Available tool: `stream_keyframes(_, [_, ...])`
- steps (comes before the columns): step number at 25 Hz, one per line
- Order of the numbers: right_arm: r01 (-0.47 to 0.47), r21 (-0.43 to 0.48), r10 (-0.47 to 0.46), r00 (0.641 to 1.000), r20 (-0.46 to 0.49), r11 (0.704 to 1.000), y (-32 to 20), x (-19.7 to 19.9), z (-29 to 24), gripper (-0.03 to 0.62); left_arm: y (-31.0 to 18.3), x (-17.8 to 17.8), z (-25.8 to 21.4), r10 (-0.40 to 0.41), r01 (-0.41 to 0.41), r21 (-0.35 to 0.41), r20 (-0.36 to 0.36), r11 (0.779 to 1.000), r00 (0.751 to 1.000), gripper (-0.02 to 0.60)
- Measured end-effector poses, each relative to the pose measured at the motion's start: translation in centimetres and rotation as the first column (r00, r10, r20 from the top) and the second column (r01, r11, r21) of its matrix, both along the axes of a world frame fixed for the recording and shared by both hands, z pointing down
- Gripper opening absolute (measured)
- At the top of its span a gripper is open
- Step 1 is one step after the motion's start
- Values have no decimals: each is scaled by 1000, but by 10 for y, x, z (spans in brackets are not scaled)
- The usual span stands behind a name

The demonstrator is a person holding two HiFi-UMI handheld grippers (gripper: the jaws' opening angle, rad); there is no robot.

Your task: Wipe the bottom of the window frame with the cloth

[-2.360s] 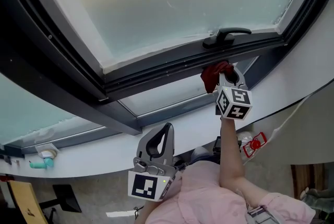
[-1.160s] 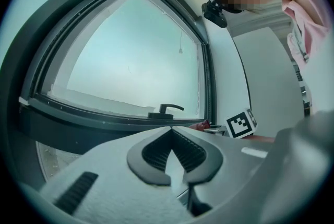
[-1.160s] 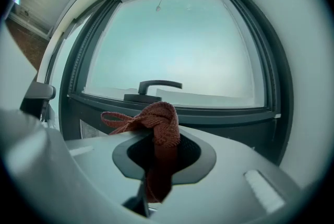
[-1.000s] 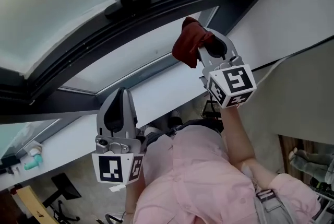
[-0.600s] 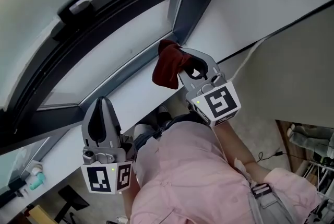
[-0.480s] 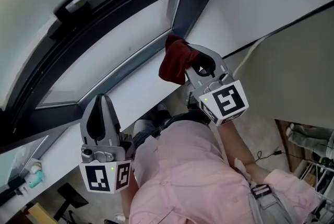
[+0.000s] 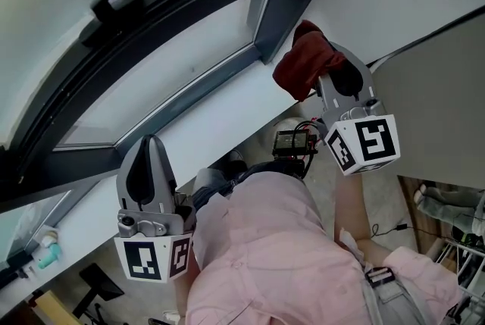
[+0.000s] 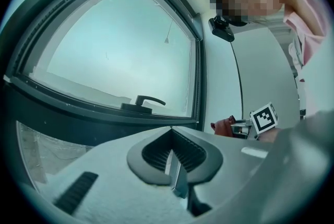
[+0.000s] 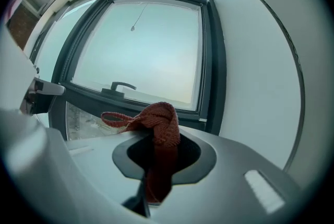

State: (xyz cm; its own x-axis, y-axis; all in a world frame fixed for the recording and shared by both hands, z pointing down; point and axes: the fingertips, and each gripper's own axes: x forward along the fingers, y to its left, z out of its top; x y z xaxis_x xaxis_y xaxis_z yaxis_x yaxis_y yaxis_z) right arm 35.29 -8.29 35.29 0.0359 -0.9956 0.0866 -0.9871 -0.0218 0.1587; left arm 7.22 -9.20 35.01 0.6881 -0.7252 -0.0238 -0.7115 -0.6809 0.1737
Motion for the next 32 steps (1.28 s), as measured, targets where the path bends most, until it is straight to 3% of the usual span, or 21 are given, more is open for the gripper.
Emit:
stream_keyframes(3, [24,-15,-24,1000,16,1000,-3,-11,3,66,4,-4,3,-8,7,-13,-1,1000,1000,-2])
stream_keyframes(5, [83,-22,-83,996,32,996,-9,-32,4,66,8,-4,6,2,-2,-32,8,999,1000,-2])
stream_keyframes(7, [162,30,-163,986,34,986,-29,-55,-11,66,7,-2,4,-4,4,-22,10,1000,1000,-2])
stream_keyframes(10, [259,128,-263,965,17,958,-69,-90,-44,66,4,-1,0,-21,21,-1,15,1000,1000,-1])
stream_keyframes(15, [438,66,-441,896,52,897,-134,-158,-55,66,9,-6,0,-47,47,-6,14,999,999,0])
stream_keyframes(20, [361,-18,-360,932,41,932,-185,-167,-39,66,15,-25,0,-123,123,-6,11,992,992,-1])
stream_keyframes(24, [280,-66,-282,959,-25,958,-207,-160,-41,67,16,-43,-2,-183,183,-5,10,983,983,0])
stream_keyframes(28, [240,-171,-252,966,-50,956,-219,-159,-38,67,14,-47,-2,-195,195,2,13,981,981,0])
stream_keyframes(32, [236,-211,-257,963,-77,948,-219,-160,-37,67,14,-36,-8,-161,161,18,3,987,987,-1])
